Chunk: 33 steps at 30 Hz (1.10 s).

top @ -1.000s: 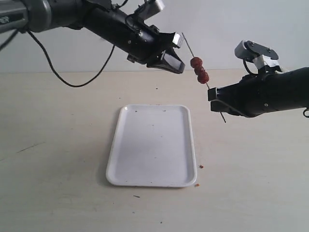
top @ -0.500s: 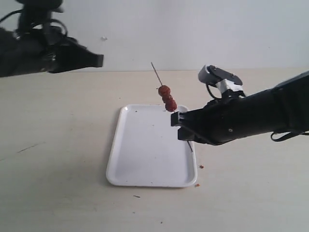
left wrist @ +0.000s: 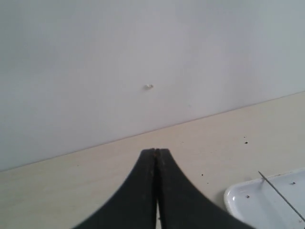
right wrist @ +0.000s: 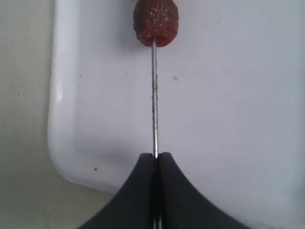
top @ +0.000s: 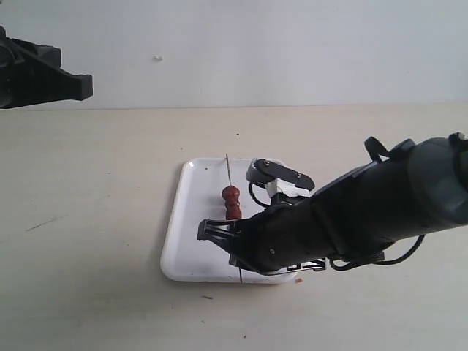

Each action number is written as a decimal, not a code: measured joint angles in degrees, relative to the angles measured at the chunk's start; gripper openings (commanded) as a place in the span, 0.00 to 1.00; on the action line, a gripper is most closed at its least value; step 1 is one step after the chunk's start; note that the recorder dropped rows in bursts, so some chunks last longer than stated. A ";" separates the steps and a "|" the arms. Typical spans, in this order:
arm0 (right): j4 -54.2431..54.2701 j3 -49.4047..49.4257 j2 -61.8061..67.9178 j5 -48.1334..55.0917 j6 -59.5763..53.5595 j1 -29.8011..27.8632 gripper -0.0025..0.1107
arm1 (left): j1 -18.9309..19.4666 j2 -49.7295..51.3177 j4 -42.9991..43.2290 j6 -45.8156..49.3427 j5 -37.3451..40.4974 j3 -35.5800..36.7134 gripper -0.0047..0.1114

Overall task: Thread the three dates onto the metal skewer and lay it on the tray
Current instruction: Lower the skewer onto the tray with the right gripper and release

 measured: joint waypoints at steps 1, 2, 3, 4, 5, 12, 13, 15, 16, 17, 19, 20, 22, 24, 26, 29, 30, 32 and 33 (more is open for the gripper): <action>0.17 -0.55 0.56 -0.24 0.52 0.13 0.04 | 0.00 -0.13 0.00 0.04 0.26 0.00 0.04; 0.31 -1.06 0.93 -0.32 1.10 0.26 0.06 | 0.00 -0.23 0.00 0.04 0.41 0.03 0.04; 0.42 -1.26 1.28 -0.46 1.49 0.26 0.10 | 0.00 -0.34 0.10 0.14 0.55 0.12 0.04; 0.41 -1.61 1.90 -0.46 1.64 0.26 0.13 | 0.00 -0.34 0.10 0.14 0.65 0.12 0.04; 0.41 -1.58 2.25 -0.59 1.78 0.26 0.18 | 0.00 -0.34 0.10 0.14 0.65 0.22 0.04; 0.56 -1.71 3.34 -2.10 2.12 0.26 0.42 | 0.00 -0.34 0.10 0.27 1.57 0.22 0.04; 0.56 -1.84 3.34 -2.65 2.12 0.26 0.43 | 0.00 -0.34 0.10 0.27 1.64 0.22 0.04; -0.08 -1.94 3.34 -2.90 2.03 0.26 0.43 | 0.00 -0.34 0.10 0.27 1.91 0.22 0.04; -0.50 -2.05 3.34 -3.04 2.03 0.26 0.43 | 0.00 -0.34 0.10 0.27 1.91 0.22 0.04; -0.75 -2.05 3.34 -3.30 2.03 0.26 0.43 | 0.00 -0.34 0.10 0.27 1.91 0.22 0.04; -0.87 -2.05 3.34 -3.71 1.66 0.26 0.43 | 0.00 -0.34 0.10 0.27 1.91 0.22 0.04; -0.97 -2.05 3.34 -4.11 1.42 0.26 0.43 | 0.00 -0.34 0.10 0.27 1.91 0.22 0.04; -0.99 -2.05 3.11 -4.99 0.34 0.26 0.43 | 0.00 -0.34 0.10 0.27 1.91 0.22 0.04; -1.09 -2.05 2.72 -6.30 -0.97 0.26 0.43 | 0.00 -0.34 0.23 0.27 1.91 0.22 0.04; -1.09 -2.05 1.87 -7.53 -2.59 0.26 0.43 | 0.00 -0.34 0.23 0.27 1.91 0.22 0.04; -1.09 -2.05 -0.02 -9.14 -4.81 0.26 0.43 | 0.00 -0.73 0.35 0.27 1.91 0.89 0.04; -1.09 -2.05 -0.56 -9.74 -5.46 0.26 0.43 | 0.00 -1.10 0.35 0.27 1.80 1.43 0.04; -1.09 -2.05 -2.07 -11.28 -7.54 0.26 0.43 | 0.00 -2.40 0.46 0.27 1.20 2.97 0.04; -1.09 -2.05 -2.85 -11.72 -8.32 0.26 0.43 | 0.00 -3.31 0.46 0.35 0.89 3.70 0.04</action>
